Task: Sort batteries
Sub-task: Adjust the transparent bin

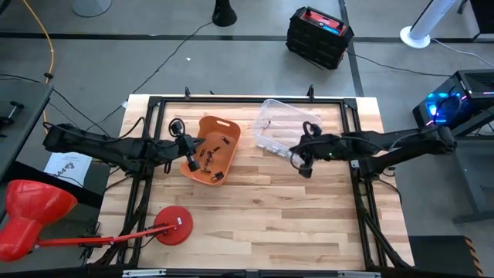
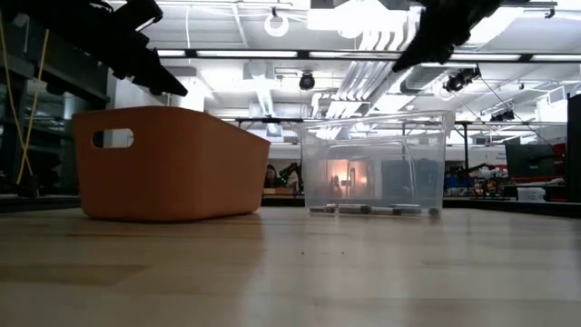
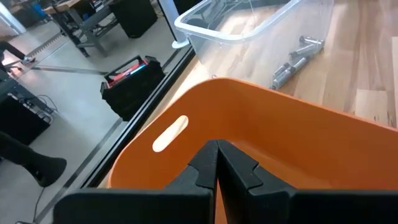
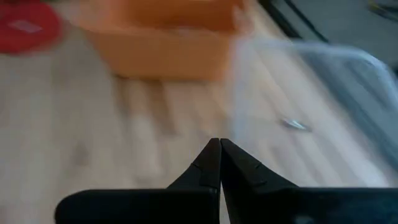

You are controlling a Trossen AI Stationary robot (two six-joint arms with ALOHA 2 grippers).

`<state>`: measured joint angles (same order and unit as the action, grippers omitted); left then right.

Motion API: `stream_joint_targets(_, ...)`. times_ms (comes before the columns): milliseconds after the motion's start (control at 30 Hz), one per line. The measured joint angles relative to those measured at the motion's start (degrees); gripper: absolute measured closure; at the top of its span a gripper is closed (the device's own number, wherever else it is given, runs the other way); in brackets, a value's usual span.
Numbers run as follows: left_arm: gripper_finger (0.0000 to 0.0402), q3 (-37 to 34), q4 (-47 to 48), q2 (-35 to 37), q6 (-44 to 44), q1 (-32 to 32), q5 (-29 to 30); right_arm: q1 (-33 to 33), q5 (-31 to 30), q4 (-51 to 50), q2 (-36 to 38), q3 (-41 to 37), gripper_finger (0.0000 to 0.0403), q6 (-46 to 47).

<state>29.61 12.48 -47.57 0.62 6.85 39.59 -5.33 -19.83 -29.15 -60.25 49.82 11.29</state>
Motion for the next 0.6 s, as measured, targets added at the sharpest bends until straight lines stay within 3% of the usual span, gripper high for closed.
stream_joint_targets(133,0.0401,0.0,0.0,-1.03,-0.75,0.0,0.01,-3.17,5.39,3.28,-1.5,0.0,0.0403,-0.8)
stream_joint_targets(300,0.0401,0.0,-0.34,-3.13,-1.96,0.0,0.02,-6.95,5.6,2.17,-6.98,0.0,0.0403,1.51)
stream_joint_targets(600,0.0401,0.0,-4.21,-7.26,1.54,0.0,-1.47,-7.43,-10.68,-11.61,-16.12,-0.09,0.0403,9.86)
